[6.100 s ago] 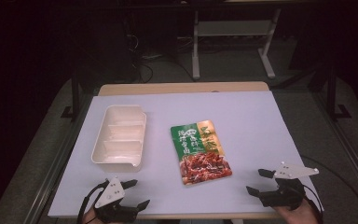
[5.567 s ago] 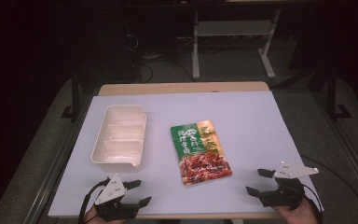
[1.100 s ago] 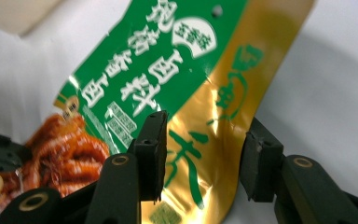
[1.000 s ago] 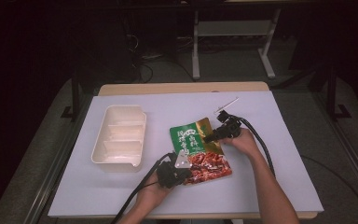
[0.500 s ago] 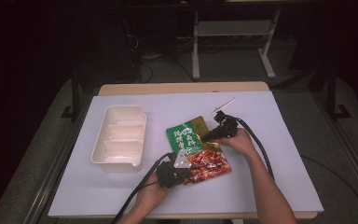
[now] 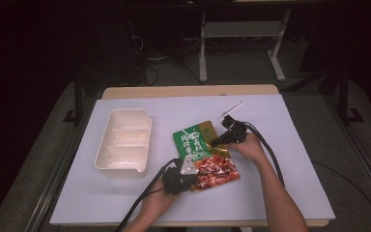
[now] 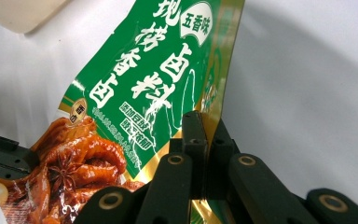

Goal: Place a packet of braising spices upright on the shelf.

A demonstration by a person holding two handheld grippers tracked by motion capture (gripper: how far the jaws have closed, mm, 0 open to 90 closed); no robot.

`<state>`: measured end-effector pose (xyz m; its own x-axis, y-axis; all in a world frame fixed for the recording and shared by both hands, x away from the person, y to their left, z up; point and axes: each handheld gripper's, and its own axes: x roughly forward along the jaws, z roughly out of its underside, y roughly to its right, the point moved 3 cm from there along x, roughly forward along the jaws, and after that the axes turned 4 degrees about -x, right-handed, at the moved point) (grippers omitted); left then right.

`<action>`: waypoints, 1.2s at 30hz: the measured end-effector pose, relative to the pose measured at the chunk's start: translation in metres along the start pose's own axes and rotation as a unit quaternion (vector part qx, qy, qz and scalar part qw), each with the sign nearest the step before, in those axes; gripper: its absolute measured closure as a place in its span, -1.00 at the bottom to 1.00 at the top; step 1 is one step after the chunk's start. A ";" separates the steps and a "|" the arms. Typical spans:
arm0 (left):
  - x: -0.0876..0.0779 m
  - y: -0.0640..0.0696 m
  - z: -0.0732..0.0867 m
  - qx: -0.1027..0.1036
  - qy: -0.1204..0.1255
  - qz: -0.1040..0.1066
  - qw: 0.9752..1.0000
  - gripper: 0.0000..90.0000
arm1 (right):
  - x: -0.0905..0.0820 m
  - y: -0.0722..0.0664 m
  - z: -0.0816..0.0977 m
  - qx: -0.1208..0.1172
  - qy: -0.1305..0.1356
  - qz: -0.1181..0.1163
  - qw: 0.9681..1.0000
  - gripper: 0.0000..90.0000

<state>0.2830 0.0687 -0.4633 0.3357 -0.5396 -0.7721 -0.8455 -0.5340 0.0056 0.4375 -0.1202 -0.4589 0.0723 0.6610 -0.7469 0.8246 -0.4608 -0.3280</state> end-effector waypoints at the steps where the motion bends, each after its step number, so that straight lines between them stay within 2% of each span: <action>1: 0.000 0.000 0.000 0.000 -0.001 -0.002 1.000 1.00 | -0.001 0.000 0.000 0.001 0.001 -0.001 1.000 0.99; 3: -0.001 -0.001 0.000 0.003 -0.001 -0.006 1.000 0.93 | -0.003 -0.001 0.000 0.000 0.008 0.004 1.000 1.00; 5: -0.003 -0.003 0.000 -0.012 0.004 0.010 1.000 0.85 | -0.007 -0.004 -0.001 -0.002 0.013 0.007 1.000 1.00; 7: -0.006 -0.005 0.001 -0.014 0.010 0.013 1.000 0.83 | -0.011 -0.006 -0.002 -0.003 0.027 0.006 1.000 1.00; 13: -0.023 -0.005 0.002 -0.013 0.047 0.020 0.999 0.72 | -0.026 -0.015 -0.005 -0.005 0.045 0.004 0.999 1.00; 17: -0.034 -0.006 0.004 -0.017 0.069 0.014 0.997 0.56 | -0.032 -0.019 -0.006 -0.006 0.051 0.008 0.999 1.00; 27: -0.049 -0.004 0.011 -0.019 0.085 0.009 0.996 0.39 | -0.052 -0.030 -0.007 -0.010 0.074 0.017 0.997 1.00; 28: -0.051 -0.005 0.012 -0.012 0.084 0.007 0.996 0.38 | -0.055 -0.031 -0.007 -0.011 0.077 0.021 0.997 1.00; 30: -0.053 -0.004 0.013 -0.011 0.088 0.006 0.996 0.36 | -0.057 -0.032 -0.007 -0.011 0.081 0.020 0.996 1.00; 32: -0.055 -0.003 0.014 -0.019 0.091 0.008 0.996 0.34 | -0.062 -0.034 -0.007 -0.011 0.086 0.023 0.996 1.00; 36: -0.058 -0.003 0.015 -0.018 0.095 0.007 0.995 0.29 | -0.071 -0.038 -0.007 -0.014 0.097 0.029 0.995 1.00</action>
<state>0.2595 0.1110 -0.4276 0.3995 -0.6583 -0.6380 -0.8365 -0.5465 0.0400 0.4050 -0.1456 -0.3890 0.2261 0.7369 -0.6371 0.8314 -0.4868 -0.2680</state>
